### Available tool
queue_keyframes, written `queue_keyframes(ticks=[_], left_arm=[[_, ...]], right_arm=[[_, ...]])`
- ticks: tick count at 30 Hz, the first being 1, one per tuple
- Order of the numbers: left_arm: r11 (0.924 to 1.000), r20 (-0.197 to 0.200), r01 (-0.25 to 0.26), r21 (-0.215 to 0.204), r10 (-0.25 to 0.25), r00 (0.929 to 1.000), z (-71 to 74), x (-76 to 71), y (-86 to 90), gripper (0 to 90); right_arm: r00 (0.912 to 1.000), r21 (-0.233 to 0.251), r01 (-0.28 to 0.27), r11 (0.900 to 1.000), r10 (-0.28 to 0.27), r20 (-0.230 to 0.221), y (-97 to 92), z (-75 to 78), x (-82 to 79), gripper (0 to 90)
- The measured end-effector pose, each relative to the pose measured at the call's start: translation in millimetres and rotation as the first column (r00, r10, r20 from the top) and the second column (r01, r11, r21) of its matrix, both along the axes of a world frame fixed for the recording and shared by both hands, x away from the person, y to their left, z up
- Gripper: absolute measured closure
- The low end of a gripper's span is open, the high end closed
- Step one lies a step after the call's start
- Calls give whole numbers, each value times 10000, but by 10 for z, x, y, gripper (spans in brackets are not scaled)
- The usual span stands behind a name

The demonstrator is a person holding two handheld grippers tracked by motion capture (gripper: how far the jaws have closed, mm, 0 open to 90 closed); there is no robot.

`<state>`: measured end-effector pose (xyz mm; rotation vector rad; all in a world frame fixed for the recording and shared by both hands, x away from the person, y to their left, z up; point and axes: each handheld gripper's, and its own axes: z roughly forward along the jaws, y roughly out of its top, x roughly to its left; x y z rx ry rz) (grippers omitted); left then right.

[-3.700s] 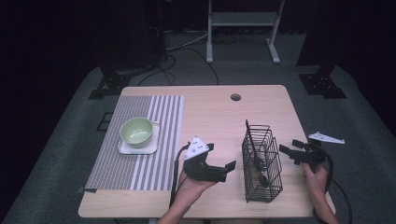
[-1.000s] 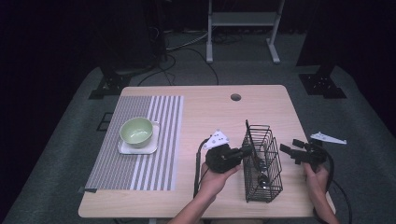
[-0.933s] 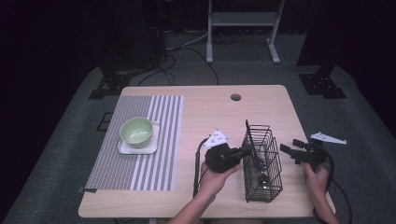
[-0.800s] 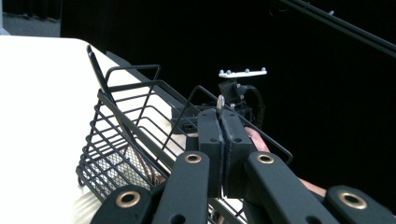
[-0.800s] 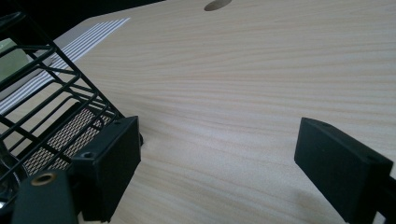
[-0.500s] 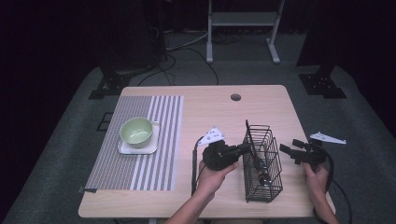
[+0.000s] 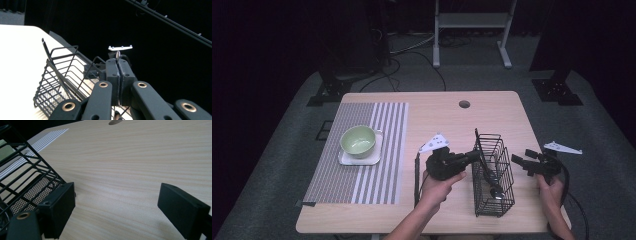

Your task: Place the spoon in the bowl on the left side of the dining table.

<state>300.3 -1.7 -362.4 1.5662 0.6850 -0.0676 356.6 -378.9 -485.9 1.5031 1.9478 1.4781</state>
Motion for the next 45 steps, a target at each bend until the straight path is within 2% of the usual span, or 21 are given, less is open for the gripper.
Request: queue_keyframes(ticks=[2, 12, 26, 41, 45], left_arm=[[9998, -109, 28, -177, -30, 9999, 14, -1, 7, 892], [9986, -268, 130, -518, -144, 9995, 70, 13, 69, 892], [9932, -626, 67, -1163, -141, 9979, 105, 66, 176, 892], [9882, -576, 390, -1480, -480, 9972, 200, 38, 163, 892], [9869, -572, 348, -1575, -443, 9974, 241, 37, 166, 892]], right_arm=[[10000, -3, 10, 10000, -10, -8, 1, 0, 0, 134], [10000, -30, 24, 10000, -24, -35, 3, 0, 1, 134], [10000, -51, 49, 10000, -49, -64, 4, 0, 1, 134], [10000, -68, 42, 10000, -42, -89, 5, 0, 3, 134], [9999, -64, 58, 10000, -59, -93, 4, 0, 2, 134]])
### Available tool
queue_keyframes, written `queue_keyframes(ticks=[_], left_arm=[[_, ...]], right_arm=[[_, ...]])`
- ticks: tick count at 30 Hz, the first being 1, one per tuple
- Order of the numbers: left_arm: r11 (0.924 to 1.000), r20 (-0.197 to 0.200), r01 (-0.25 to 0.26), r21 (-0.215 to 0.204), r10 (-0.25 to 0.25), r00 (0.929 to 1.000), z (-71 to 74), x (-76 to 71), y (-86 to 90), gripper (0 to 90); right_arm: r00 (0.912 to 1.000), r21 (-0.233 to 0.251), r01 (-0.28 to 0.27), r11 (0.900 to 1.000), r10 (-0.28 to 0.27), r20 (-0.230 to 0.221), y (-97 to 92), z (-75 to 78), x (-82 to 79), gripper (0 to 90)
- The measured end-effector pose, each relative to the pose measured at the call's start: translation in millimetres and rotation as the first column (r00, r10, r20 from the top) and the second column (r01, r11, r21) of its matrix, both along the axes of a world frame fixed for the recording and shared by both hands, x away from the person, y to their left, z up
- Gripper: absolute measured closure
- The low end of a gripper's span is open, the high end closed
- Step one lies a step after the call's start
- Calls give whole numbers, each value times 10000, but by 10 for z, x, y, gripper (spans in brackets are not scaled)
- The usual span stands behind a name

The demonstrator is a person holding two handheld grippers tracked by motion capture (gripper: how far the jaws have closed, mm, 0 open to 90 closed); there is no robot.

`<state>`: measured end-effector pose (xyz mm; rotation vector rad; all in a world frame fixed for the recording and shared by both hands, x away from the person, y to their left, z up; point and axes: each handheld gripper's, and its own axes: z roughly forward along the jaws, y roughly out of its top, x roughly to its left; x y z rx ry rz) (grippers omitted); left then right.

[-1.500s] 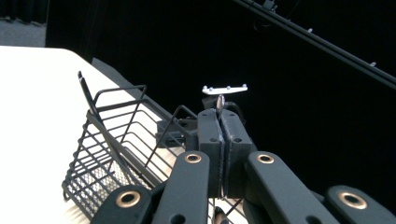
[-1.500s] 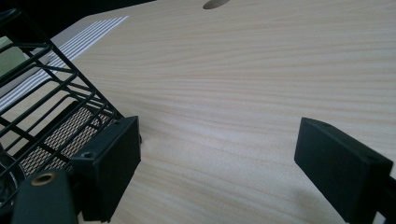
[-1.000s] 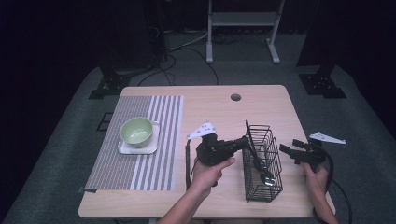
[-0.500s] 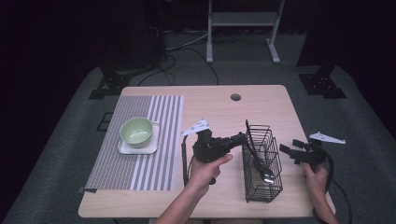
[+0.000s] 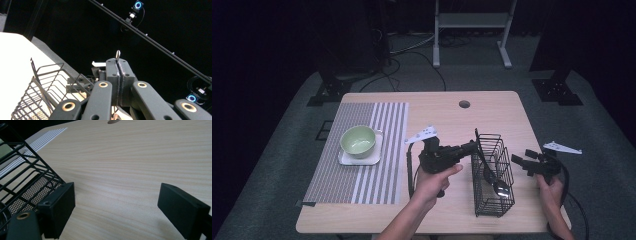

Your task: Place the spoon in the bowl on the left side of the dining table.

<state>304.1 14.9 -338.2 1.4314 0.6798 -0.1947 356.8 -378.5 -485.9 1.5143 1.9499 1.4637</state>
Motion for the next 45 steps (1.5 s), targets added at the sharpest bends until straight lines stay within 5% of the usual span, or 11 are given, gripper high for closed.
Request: queue_keyframes(ticks=[45], left_arm=[[9942, -45, -935, -535, 934, 9956, 161, -14, 450, 892]], right_arm=[[10000, -5, 71, 10000, -71, -70, 3, -2, 6, 134]])
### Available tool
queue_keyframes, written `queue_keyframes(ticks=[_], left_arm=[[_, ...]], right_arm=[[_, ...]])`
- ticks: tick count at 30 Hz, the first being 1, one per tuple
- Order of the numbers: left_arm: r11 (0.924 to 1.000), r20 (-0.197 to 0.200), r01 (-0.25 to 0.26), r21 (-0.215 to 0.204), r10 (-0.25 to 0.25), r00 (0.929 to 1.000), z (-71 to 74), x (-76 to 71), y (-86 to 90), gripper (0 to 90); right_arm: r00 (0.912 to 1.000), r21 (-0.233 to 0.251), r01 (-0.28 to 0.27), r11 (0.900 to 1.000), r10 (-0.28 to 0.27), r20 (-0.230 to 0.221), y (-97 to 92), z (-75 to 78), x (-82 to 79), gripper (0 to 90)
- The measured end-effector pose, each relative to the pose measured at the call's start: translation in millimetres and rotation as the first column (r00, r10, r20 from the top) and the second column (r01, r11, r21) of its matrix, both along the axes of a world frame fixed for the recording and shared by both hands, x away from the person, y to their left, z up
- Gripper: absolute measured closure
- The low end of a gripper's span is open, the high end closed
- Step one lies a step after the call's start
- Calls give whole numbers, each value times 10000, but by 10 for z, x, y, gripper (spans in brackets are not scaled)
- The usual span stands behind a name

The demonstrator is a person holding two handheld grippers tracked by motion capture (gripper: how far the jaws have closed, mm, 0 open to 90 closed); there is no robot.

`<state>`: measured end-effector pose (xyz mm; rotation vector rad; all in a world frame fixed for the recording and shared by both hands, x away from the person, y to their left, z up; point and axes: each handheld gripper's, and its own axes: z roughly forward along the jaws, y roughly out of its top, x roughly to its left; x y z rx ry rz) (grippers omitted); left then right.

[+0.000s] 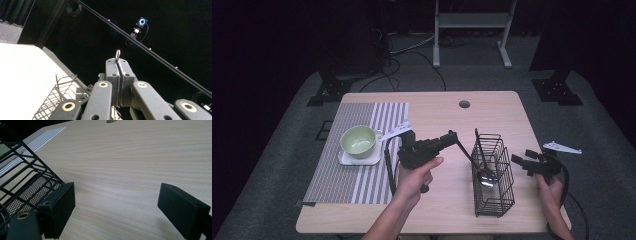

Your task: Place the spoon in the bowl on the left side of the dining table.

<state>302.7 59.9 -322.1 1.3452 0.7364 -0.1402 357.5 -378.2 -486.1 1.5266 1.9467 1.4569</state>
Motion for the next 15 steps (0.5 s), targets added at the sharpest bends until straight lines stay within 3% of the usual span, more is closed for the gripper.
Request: queue_keyframes(ticks=[15], left_arm=[[9985, -125, -554, 2, 554, 9984, -49, 3, 186, 892]], right_arm=[[10000, -49, 2, 10000, -2, -29, 5, 1, 0, 134]])
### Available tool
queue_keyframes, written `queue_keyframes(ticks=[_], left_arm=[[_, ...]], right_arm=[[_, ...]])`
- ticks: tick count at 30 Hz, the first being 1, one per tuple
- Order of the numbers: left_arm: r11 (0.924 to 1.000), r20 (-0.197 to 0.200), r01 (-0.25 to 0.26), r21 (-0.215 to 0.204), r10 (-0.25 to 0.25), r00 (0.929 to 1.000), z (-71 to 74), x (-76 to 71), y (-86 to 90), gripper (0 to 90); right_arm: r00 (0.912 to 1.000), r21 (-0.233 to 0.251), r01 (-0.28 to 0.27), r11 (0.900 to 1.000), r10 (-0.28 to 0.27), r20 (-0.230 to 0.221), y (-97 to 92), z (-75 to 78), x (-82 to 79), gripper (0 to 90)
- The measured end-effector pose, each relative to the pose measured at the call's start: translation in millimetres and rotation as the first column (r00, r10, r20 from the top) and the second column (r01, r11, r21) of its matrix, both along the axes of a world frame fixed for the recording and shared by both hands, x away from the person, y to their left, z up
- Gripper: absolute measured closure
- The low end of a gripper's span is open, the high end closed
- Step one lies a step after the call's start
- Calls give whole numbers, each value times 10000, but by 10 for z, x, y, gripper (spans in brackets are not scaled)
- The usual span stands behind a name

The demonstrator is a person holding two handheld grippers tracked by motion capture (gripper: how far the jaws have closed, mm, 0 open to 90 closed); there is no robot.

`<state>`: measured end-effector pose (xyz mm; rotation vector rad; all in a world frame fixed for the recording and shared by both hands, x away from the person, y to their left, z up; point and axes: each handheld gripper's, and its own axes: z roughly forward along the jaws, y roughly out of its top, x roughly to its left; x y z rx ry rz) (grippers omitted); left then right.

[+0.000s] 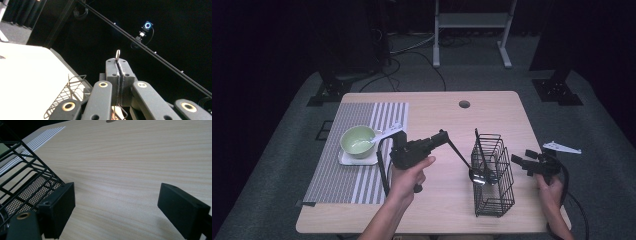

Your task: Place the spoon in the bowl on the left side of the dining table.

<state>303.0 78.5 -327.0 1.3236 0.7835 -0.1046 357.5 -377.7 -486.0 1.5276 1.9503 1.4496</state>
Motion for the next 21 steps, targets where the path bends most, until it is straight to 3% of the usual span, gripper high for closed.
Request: queue_keyframes(ticks=[21], left_arm=[[9957, -251, -923, -27, 922, 9954, -144, 11, 344, 892]], right_arm=[[10000, -49, 16, 10000, -16, -33, 2, -1, 5, 134]])
